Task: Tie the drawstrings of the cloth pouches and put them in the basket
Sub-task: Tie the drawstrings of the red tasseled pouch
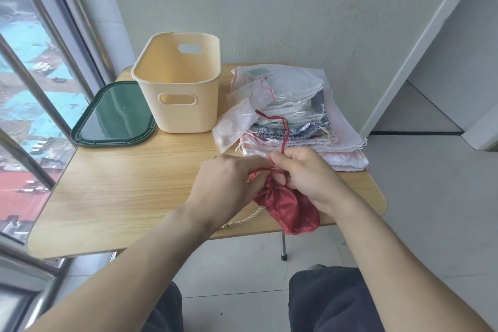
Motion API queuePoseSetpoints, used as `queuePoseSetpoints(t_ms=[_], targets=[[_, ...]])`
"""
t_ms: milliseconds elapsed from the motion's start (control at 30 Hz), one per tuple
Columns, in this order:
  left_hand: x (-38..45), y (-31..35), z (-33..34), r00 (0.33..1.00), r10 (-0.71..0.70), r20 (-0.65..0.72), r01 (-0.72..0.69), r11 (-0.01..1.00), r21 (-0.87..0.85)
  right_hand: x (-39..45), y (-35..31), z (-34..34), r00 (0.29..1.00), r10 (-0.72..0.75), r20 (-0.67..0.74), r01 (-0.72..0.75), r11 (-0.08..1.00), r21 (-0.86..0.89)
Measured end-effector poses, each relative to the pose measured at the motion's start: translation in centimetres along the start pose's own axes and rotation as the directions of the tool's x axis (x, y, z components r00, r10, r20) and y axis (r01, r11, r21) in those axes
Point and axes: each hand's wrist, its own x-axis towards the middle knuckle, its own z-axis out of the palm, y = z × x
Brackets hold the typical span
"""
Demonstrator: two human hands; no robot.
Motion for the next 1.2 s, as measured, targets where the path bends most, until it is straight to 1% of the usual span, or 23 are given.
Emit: queuePoseSetpoints(t_ms=[67,100,133,167,200,267,333,367,433,533,600,633,700,733,833,967,1067,1200], targets=[[0.0,-0.5,0.1,0.998,0.07,0.0,-0.07,0.998,-0.002,0.1,0.2,-0.4,1.0,-0.011,0.002,0.011,0.998,-0.068],[0.0,-0.5,-0.1,0.997,0.077,0.021,-0.077,0.997,-0.023,0.1,0.4,-0.5,1.0,-0.014,0.006,0.015,0.997,-0.074],[0.1,-0.4,-0.3,0.997,0.056,0.056,-0.052,0.996,-0.072,0.1,0.4,-0.7,1.0,-0.011,0.014,0.012,0.999,-0.046],[0.3,-0.4,-0.5,0.995,0.008,0.103,0.01,0.986,-0.167,0.1,0.4,-0.8,1.0,-0.002,0.019,0.002,1.0,0.005],[0.4,-0.3,-0.7,0.984,-0.051,0.173,0.102,0.948,-0.301,0.0,0.2,-0.8,0.999,0.003,0.042,-0.006,0.998,0.067],[0.8,-0.4,-1.1,0.937,-0.135,0.322,0.298,0.791,-0.534,-0.4,-0.6,-0.9,0.993,-0.028,0.113,0.009,0.987,0.163],[1.0,-0.6,-1.4,0.884,-0.205,0.42,0.448,0.626,-0.638,-0.8,-1.0,-1.1,0.974,-0.082,0.21,0.036,0.976,0.215],[1.0,-0.8,-1.4,0.85,-0.235,0.472,0.517,0.541,-0.663,-0.9,-1.0,-1.2,0.967,-0.103,0.231,0.059,0.98,0.189],[1.0,-1.1,-1.2,0.785,-0.272,0.557,0.619,0.398,-0.677,-0.6,-0.4,-1.3,0.972,-0.144,0.188,0.136,0.989,0.054],[0.9,-1.4,-0.7,0.719,-0.323,0.616,0.691,0.232,-0.685,0.1,0.2,-1.0,0.963,-0.262,0.066,0.266,0.962,-0.064],[1.0,-1.4,-0.4,0.676,-0.365,0.64,0.72,0.14,-0.68,0.3,0.4,-0.7,0.936,-0.352,-0.008,0.347,0.927,-0.145],[1.1,-1.4,-0.1,0.656,-0.393,0.644,0.729,0.11,-0.676,0.4,0.3,-0.5,0.919,-0.392,-0.038,0.379,0.907,-0.181],[1.1,-1.3,0.2,0.621,-0.451,0.641,0.741,0.071,-0.668,0.5,0.4,-0.4,0.89,-0.451,-0.071,0.418,0.868,-0.267],[1.2,-1.2,0.3,0.608,-0.476,0.636,0.744,0.06,-0.666,0.7,0.5,-0.4,0.881,-0.469,-0.067,0.429,0.849,-0.307],[1.3,-1.0,0.4,0.588,-0.522,0.617,0.745,0.054,-0.664,0.6,0.4,-0.1,0.89,-0.452,-0.063,0.404,0.844,-0.353],[1.3,-1.0,0.4,0.588,-0.536,0.605,0.741,0.057,-0.669,0.3,0.1,0.1,0.897,-0.421,-0.135,0.346,0.858,-0.379],[1.3,-0.9,0.4,0.593,-0.533,0.604,0.746,0.08,-0.661,0.3,-0.1,0.1,0.899,-0.42,-0.127,0.341,0.851,-0.4],[1.3,-1.0,0.4,0.604,-0.522,0.603,0.745,0.099,-0.66,0.2,-0.1,0.6,0.897,-0.424,-0.126,0.351,0.855,-0.381]])
